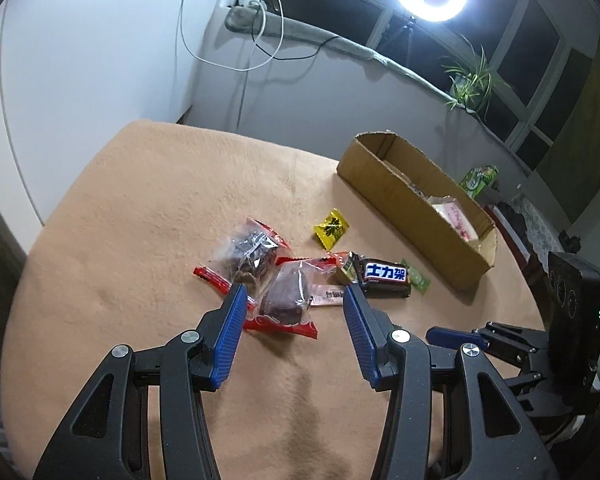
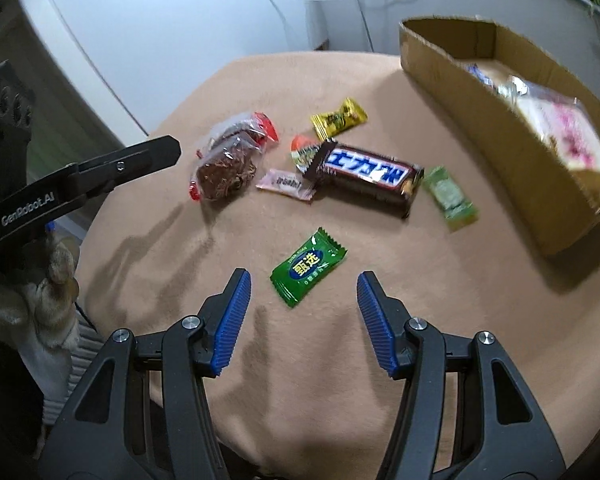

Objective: Organize snacks
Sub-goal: 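Grasp the green-wrapped candy with the right tool while the left tool grasps a clear jerky bag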

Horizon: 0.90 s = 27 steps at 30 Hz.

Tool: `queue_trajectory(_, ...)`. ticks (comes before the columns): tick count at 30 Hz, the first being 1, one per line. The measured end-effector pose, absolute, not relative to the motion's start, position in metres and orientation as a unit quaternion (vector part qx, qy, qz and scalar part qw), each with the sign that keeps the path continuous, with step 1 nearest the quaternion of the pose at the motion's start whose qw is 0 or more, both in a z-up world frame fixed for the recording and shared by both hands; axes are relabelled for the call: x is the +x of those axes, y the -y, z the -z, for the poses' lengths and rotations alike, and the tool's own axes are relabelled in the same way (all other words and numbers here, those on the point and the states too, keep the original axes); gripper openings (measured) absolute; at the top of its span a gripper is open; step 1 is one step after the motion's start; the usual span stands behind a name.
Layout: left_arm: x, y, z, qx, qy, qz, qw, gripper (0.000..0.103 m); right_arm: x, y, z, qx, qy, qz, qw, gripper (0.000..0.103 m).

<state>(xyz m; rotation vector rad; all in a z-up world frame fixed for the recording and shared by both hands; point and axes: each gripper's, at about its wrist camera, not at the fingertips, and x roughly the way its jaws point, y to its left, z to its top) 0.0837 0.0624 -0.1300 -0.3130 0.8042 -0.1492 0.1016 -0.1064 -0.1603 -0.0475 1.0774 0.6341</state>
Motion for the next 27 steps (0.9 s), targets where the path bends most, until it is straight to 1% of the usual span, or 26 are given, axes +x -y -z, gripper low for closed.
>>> queue_trajectory(3,0.087,-0.064,0.134,-0.151,-0.389,0.07,0.906,0.049,0.106,0.103,0.168,-0.002,-0.515,-0.289,0.807,0.058)
queue_trajectory(8,0.096,-0.063,0.139,-0.138,-0.396,0.071,0.905,0.049,0.108,0.089,0.169,-0.019,-0.506,-0.27,0.819,0.058)
queue_trajectory(11,0.102,-0.058,0.143,-0.123,-0.401,0.074,0.905,0.049,0.103,0.079,0.169,-0.046,-0.498,-0.263,0.825,0.054)
queue_trajectory(14,0.105,-0.052,0.148,-0.109,-0.403,0.079,0.905,0.048,0.098,0.07,0.169,-0.083,-0.486,-0.256,0.831,0.053)
queue_trajectory(16,0.107,-0.05,0.151,-0.105,-0.406,0.082,0.904,0.047,0.096,0.068,0.168,-0.098,-0.48,-0.251,0.835,0.047)
queue_trajectory(20,0.112,-0.047,0.16,-0.104,-0.415,0.085,0.9,0.039,0.09,0.065,0.169,-0.132,-0.467,-0.249,0.838,0.043)
queue_trajectory(21,0.113,-0.046,0.162,-0.102,-0.415,0.084,0.9,0.039,0.089,0.064,0.169,-0.136,-0.466,-0.249,0.838,0.04)
queue_trajectory(22,0.113,-0.046,0.163,-0.101,-0.414,0.082,0.901,0.035,0.087,0.064,0.168,-0.14,-0.465,-0.25,0.838,0.037)
queue_trajectory(23,0.113,-0.047,0.164,-0.102,-0.414,0.081,0.901,0.034,0.087,0.065,0.167,-0.142,-0.465,-0.251,0.837,0.035)
queue_trajectory(24,0.112,-0.048,0.164,-0.105,-0.413,0.082,0.901,0.034,0.087,0.066,0.166,-0.143,-0.466,-0.252,0.836,0.028)
queue_trajectory(25,0.111,-0.049,0.164,-0.107,-0.412,0.082,0.901,0.033,0.089,0.067,0.167,-0.143,-0.467,-0.251,0.836,0.026)
queue_trajectory(27,0.109,-0.05,0.164,-0.107,-0.41,0.081,0.902,0.033,0.091,0.071,0.166,-0.135,-0.471,-0.255,0.833,0.026)
